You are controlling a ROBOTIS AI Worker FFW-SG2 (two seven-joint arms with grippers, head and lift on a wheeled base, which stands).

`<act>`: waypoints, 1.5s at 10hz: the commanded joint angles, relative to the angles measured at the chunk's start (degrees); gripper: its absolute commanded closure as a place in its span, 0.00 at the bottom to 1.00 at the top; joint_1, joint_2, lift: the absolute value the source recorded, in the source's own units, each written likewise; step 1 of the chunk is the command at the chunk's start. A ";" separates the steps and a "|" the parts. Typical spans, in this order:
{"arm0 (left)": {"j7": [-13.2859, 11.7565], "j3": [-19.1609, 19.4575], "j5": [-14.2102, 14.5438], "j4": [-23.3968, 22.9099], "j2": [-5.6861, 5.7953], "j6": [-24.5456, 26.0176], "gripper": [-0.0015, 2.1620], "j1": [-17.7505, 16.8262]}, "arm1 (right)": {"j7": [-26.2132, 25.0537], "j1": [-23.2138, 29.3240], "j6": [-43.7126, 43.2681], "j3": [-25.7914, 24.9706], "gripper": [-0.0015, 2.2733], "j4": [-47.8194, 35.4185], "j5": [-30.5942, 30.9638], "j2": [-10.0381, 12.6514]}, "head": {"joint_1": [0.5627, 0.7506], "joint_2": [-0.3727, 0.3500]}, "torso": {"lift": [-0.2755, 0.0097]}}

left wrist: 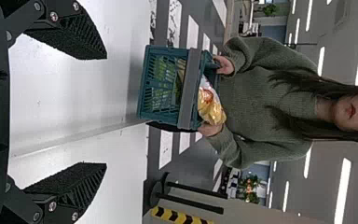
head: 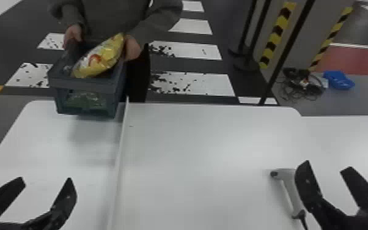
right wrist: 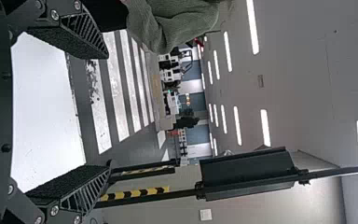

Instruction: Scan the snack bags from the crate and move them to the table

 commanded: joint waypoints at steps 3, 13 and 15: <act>-0.21 0.00 0.02 0.07 0.00 -0.04 0.09 0.00 | -0.02 0.00 -0.17 0.00 0.07 0.00 0.00 0.00 | 0.70 0.32 | 0.63; -2.84 0.26 0.11 0.51 0.09 -1.45 0.09 0.09 | 0.07 0.70 -0.17 -0.09 0.07 -1.05 0.26 -0.09 | 0.70 0.31 | 0.63; -3.11 0.44 0.28 0.68 0.09 -1.62 0.09 0.09 | 0.07 0.79 -0.17 -0.09 0.07 -1.05 0.26 -0.09 | 0.70 0.30 | 0.63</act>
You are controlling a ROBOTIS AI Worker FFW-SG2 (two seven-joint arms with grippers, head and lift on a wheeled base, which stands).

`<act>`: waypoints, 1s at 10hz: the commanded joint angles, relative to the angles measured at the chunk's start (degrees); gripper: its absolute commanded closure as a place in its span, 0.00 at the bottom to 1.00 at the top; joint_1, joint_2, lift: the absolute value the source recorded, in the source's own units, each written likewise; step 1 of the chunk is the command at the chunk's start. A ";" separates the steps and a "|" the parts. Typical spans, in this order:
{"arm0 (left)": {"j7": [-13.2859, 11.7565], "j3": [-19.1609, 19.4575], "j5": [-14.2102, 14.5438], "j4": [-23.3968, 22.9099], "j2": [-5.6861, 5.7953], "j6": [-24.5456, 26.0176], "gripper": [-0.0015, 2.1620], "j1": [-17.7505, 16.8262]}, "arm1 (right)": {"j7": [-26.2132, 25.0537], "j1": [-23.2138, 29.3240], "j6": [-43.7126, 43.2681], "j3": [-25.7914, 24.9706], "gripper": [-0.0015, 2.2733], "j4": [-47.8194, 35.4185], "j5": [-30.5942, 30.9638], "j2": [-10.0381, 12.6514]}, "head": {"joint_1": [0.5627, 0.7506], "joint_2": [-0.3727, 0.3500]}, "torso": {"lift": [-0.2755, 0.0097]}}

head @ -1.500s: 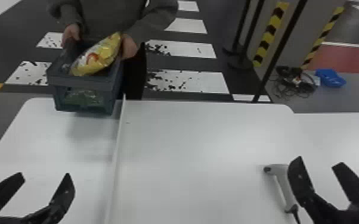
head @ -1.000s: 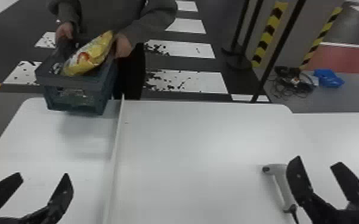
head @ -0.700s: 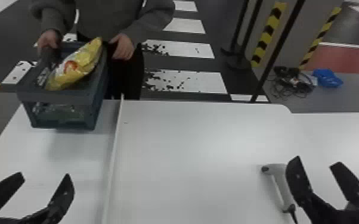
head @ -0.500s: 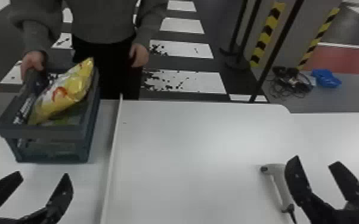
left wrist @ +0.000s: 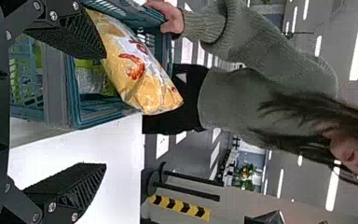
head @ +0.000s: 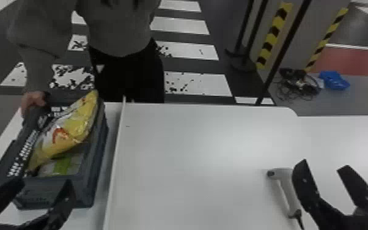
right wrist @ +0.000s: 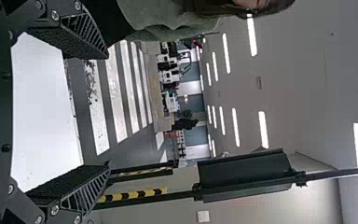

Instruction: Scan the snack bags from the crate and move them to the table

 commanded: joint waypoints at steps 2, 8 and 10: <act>-0.40 0.38 0.03 1.58 0.00 -2.73 0.08 -0.96 | 0.00 0.18 0.00 0.00 0.07 -0.27 0.09 0.05 | 0.70 0.31 | 0.63; -1.37 1.52 1.44 8.88 0.09 4.83 0.08 -15.46 | 0.00 1.94 0.70 0.53 0.07 -1.41 2.11 0.05 | 0.70 0.38 | 0.63; -1.46 -0.15 1.44 13.19 0.09 4.83 0.08 -20.03 | 0.00 2.38 1.76 0.97 0.07 -1.15 3.69 0.14 | 0.70 0.39 | 0.63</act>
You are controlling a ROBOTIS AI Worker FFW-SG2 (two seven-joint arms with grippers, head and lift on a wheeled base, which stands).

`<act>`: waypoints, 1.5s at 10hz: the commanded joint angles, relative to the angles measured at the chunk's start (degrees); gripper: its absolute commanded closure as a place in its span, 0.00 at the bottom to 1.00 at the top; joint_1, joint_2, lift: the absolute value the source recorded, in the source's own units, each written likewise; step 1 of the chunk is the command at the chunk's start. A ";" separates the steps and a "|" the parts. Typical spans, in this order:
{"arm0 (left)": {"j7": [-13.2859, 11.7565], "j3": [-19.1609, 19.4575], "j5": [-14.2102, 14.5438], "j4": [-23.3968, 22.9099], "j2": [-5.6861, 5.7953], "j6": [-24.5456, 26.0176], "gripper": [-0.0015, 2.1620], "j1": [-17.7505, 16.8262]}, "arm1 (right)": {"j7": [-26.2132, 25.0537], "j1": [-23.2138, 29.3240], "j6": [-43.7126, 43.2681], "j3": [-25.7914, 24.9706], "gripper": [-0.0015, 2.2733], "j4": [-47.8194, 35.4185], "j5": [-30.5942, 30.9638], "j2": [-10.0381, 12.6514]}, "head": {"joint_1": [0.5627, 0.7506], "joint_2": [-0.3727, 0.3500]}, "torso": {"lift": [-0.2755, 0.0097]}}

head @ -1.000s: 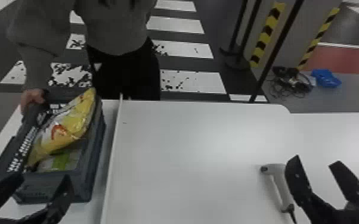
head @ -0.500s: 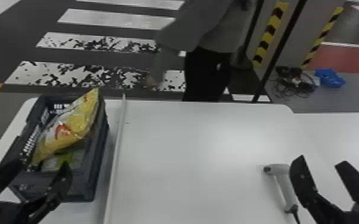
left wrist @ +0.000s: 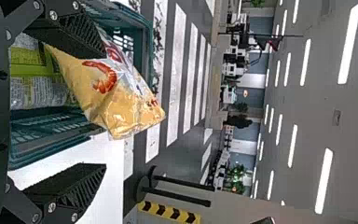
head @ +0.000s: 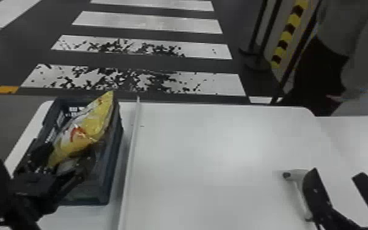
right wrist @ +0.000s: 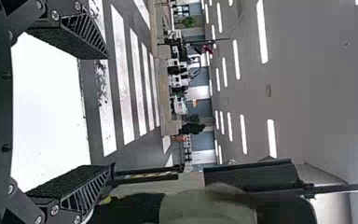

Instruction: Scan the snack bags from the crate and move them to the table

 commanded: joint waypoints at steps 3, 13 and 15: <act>0.08 -2.16 0.09 7.18 -0.17 -0.15 0.08 -6.87 | 0.00 0.59 0.62 0.43 0.07 0.27 1.70 0.15 | 0.70 0.39 | 0.63; 2.36 -4.88 -1.23 15.44 -0.26 0.03 0.08 -16.01 | 0.00 -0.47 2.02 0.25 0.07 2.64 1.79 -0.46 | 0.70 0.37 | 0.63; 2.36 -4.97 -1.58 16.32 -0.26 -0.15 0.10 -16.45 | 0.00 -0.38 2.02 0.16 0.07 2.64 1.79 -0.64 | 0.70 0.38 | 0.63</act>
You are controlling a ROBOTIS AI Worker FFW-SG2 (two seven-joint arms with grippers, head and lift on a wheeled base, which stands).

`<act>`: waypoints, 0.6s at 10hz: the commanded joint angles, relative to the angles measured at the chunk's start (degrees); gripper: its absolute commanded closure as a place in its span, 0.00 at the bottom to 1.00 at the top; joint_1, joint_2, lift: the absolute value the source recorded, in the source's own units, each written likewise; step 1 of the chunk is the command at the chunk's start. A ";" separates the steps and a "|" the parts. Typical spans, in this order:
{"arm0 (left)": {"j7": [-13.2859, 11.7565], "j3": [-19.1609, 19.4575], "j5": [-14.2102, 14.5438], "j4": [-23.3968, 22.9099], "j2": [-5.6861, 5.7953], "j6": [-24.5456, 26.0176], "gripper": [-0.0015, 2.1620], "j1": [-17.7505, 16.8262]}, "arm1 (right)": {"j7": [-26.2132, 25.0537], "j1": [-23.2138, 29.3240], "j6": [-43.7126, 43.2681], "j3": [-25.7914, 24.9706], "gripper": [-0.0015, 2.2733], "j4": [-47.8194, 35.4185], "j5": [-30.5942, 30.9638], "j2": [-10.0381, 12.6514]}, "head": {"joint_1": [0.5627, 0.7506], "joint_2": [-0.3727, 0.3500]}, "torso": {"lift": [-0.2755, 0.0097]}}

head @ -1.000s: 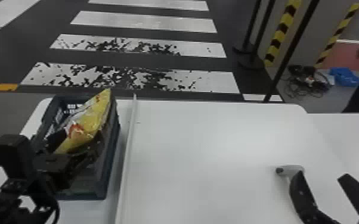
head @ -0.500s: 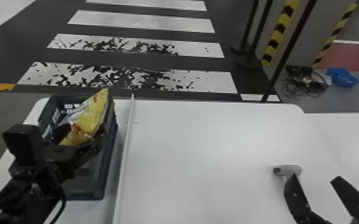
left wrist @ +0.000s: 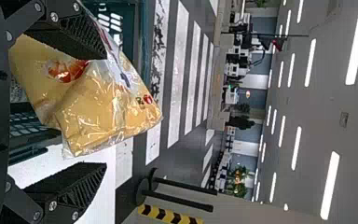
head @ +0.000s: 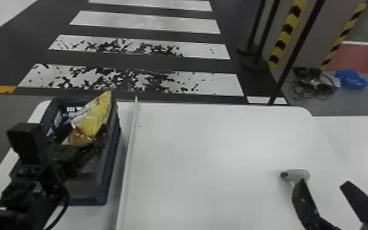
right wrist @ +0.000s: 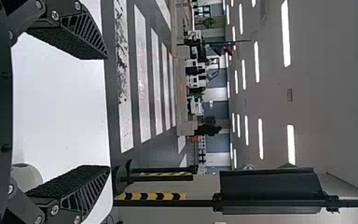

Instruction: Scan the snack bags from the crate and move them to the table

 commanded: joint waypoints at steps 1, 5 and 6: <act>0.00 -0.14 -0.23 0.29 0.00 0.04 0.10 -0.16 | -0.08 0.19 0.00 -0.09 0.07 0.00 0.00 -0.08 | 0.70 0.38 | 0.63; -0.27 -0.75 -0.58 -0.42 0.00 5.13 0.41 -0.60 | -0.08 0.80 -0.35 -0.18 0.07 -0.44 -0.09 -0.16 | 0.70 0.37 | 0.63; -0.27 -0.75 -0.58 -1.12 0.09 5.66 0.56 -0.25 | -0.08 0.98 -0.53 -0.18 0.07 -0.53 -0.09 -0.16 | 0.70 0.36 | 0.63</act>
